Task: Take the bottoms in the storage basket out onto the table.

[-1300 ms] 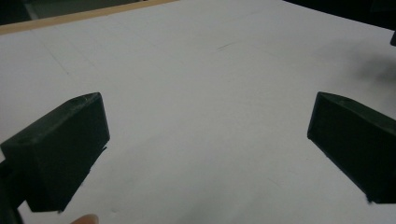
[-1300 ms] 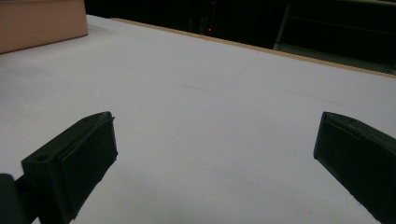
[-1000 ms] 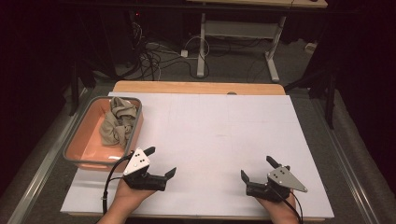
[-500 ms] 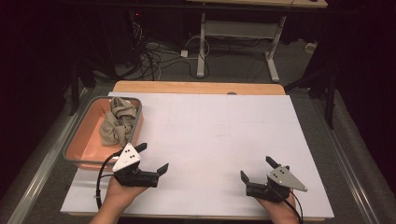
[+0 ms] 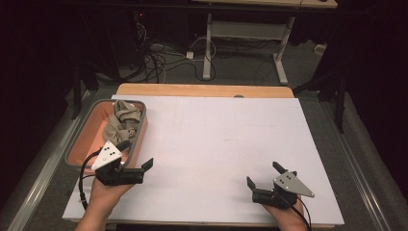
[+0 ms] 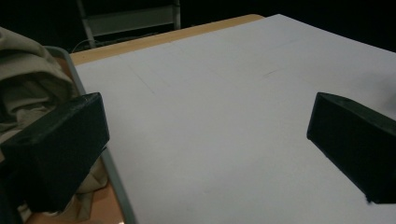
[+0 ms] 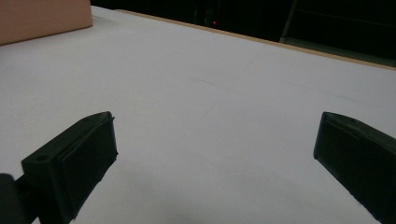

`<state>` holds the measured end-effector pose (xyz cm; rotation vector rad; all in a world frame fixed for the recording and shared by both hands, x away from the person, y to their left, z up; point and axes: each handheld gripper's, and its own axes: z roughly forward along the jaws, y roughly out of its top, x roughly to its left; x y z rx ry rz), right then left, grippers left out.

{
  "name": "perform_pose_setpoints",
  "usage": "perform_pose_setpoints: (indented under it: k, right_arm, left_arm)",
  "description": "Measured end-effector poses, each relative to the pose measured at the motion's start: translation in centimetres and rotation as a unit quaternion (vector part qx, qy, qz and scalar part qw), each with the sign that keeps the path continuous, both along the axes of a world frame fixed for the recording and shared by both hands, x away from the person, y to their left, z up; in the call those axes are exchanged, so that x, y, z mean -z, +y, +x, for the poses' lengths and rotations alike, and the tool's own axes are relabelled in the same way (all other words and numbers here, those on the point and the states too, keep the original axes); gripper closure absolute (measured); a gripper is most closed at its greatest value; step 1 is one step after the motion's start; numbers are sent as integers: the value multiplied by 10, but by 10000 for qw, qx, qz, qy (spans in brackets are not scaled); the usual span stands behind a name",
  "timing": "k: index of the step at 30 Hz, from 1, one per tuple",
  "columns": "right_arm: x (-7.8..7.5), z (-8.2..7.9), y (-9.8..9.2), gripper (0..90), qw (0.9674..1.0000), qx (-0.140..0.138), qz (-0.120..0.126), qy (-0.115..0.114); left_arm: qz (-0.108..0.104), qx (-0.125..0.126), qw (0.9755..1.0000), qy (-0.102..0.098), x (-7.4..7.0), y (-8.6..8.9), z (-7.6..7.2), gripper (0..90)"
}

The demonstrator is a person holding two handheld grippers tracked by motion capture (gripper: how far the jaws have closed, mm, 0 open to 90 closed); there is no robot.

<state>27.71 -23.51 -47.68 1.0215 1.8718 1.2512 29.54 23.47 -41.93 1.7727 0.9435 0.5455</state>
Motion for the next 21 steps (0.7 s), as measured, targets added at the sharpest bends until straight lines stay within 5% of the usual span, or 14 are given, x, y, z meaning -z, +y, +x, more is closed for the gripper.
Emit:
perform_pose_setpoints:
  k: [21]
  right_arm:
    - [0, 1, -1, 4, 10000, 39, -23, -8]
  left_arm:
    - [-173, -661, 9977, 12, 0, 54, 6, 0]
